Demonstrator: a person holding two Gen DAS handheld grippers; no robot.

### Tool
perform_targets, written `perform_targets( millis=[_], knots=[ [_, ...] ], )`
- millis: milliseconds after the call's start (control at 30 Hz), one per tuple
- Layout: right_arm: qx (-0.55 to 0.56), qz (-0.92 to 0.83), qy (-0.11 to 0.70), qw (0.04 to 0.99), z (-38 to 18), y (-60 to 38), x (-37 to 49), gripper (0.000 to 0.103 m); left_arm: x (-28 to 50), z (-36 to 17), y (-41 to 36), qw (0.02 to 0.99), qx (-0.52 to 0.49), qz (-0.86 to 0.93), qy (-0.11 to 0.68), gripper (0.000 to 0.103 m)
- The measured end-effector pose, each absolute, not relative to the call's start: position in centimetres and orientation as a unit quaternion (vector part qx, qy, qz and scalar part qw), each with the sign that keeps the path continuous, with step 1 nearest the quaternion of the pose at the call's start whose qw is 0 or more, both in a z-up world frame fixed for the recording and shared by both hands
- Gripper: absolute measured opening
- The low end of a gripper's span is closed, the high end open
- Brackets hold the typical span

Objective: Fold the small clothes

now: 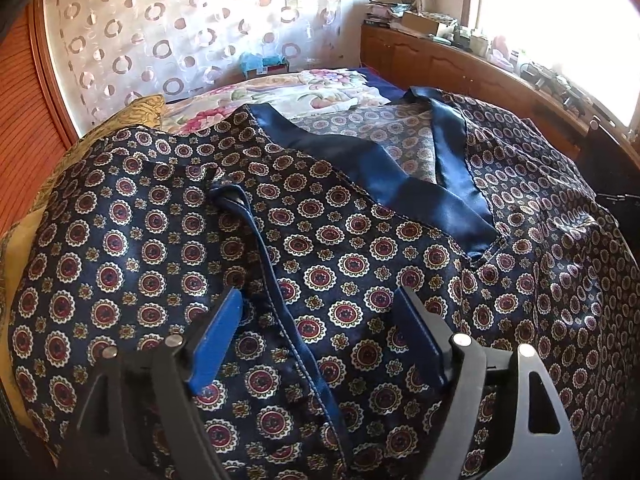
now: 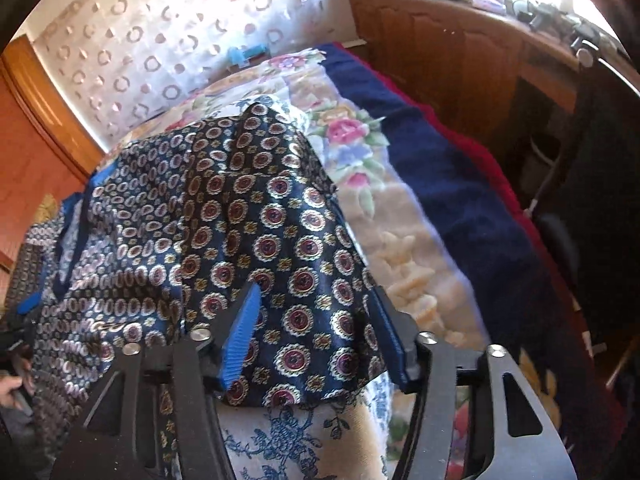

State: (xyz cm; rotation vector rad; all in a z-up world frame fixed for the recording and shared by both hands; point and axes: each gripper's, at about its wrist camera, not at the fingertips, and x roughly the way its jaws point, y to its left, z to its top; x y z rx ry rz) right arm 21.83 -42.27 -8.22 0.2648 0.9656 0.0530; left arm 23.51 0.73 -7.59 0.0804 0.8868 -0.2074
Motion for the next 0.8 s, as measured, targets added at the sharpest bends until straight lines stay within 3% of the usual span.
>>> perform_targets(
  millis=[167, 233, 433, 800],
  knots=[
    [0.104, 0.031, 0.456, 0.883, -7.6, -41.2, 21.4, 0.026, 23.8, -7.6, 0.4, 0.898, 0.036, -0.094, 0.429, 0.079],
    [0.084, 0.019, 0.451, 0.888, -7.3, -41.0, 21.2, 0.01, 23.9, -7.6, 0.4, 0.898, 0.035, -0.093, 0.429, 0.079],
    [0.068, 0.013, 0.443, 0.894, -6.9, -40.9, 21.5, 0.001, 23.8, -7.5, 0.4, 0.9, 0.032, -0.084, 0.426, 0.079],
    [0.035, 0.067, 0.372, 0.925, -1.5, -36.8, 22.1, 0.0, 21.2, -2.9, -0.2, 0.926, 0.023, -0.101, 0.363, 0.079]
  ],
)
